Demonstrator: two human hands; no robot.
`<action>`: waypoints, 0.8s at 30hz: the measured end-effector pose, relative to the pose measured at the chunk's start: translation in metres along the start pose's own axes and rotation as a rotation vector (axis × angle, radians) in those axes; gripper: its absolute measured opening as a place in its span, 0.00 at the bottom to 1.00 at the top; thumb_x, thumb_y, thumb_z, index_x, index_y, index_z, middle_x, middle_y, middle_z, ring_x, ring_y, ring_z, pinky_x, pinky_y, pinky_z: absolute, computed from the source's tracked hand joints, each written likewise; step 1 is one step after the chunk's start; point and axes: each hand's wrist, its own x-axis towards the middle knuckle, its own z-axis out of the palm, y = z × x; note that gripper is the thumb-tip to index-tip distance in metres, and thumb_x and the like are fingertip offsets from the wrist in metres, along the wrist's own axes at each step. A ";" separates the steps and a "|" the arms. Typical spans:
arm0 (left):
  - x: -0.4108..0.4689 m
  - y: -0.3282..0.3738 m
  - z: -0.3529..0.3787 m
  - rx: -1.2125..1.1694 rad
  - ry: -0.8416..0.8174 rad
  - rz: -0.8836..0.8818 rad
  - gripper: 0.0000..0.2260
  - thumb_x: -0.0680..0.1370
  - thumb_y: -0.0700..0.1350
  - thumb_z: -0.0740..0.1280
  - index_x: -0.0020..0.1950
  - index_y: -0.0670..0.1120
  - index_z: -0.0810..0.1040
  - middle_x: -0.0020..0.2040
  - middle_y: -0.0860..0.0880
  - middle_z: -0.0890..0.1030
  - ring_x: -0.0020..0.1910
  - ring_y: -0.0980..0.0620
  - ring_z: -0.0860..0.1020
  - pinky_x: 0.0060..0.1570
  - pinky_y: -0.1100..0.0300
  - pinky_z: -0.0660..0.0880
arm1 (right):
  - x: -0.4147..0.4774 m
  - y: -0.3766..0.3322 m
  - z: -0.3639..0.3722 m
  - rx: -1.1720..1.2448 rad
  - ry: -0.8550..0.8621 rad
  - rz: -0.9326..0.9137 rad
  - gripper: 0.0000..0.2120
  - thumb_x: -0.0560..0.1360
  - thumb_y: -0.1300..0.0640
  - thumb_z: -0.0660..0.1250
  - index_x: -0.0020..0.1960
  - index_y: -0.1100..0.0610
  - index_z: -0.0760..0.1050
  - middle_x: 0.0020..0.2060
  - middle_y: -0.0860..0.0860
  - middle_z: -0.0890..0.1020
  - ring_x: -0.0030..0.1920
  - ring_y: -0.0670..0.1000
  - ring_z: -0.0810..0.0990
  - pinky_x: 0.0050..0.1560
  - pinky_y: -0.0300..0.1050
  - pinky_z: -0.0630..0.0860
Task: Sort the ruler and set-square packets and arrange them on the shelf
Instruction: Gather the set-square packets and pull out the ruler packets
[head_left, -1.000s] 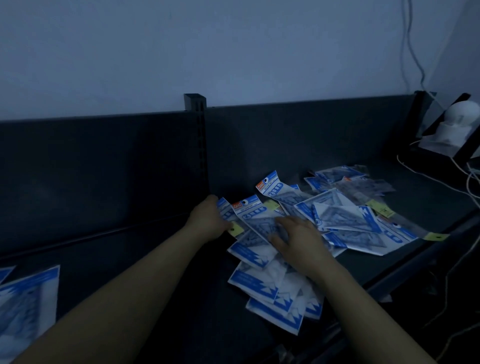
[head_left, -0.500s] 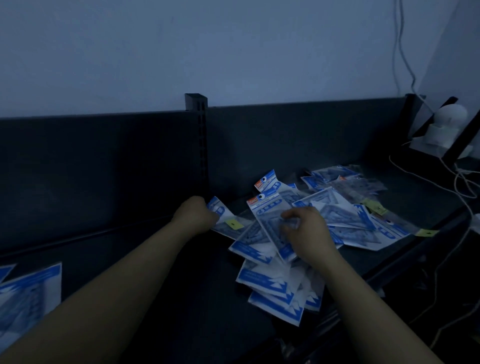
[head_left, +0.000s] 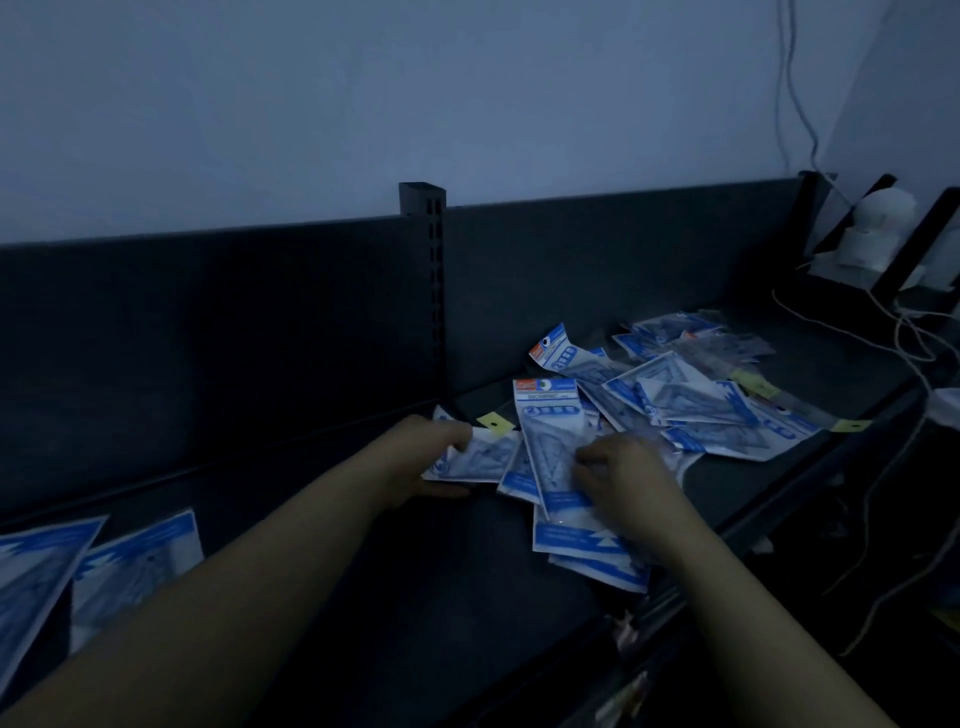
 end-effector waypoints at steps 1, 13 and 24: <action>0.000 -0.002 0.002 0.000 -0.019 0.011 0.11 0.74 0.39 0.68 0.56 0.37 0.79 0.50 0.38 0.82 0.42 0.46 0.81 0.34 0.58 0.80 | -0.002 -0.003 0.004 -0.043 -0.005 -0.016 0.18 0.74 0.48 0.58 0.38 0.59 0.79 0.39 0.56 0.81 0.42 0.58 0.78 0.44 0.49 0.73; -0.011 -0.018 -0.006 0.079 -0.039 0.077 0.16 0.69 0.32 0.75 0.55 0.34 0.79 0.52 0.36 0.82 0.50 0.39 0.82 0.53 0.45 0.78 | -0.039 -0.002 -0.008 0.156 0.021 0.116 0.12 0.76 0.58 0.64 0.56 0.62 0.80 0.50 0.57 0.80 0.53 0.57 0.77 0.51 0.46 0.71; -0.033 -0.026 -0.032 -0.008 -0.144 0.033 0.10 0.75 0.31 0.66 0.52 0.45 0.77 0.49 0.44 0.83 0.45 0.46 0.81 0.43 0.51 0.79 | -0.061 -0.057 -0.001 0.262 0.061 0.105 0.20 0.78 0.53 0.64 0.67 0.60 0.72 0.61 0.58 0.77 0.60 0.55 0.75 0.56 0.42 0.70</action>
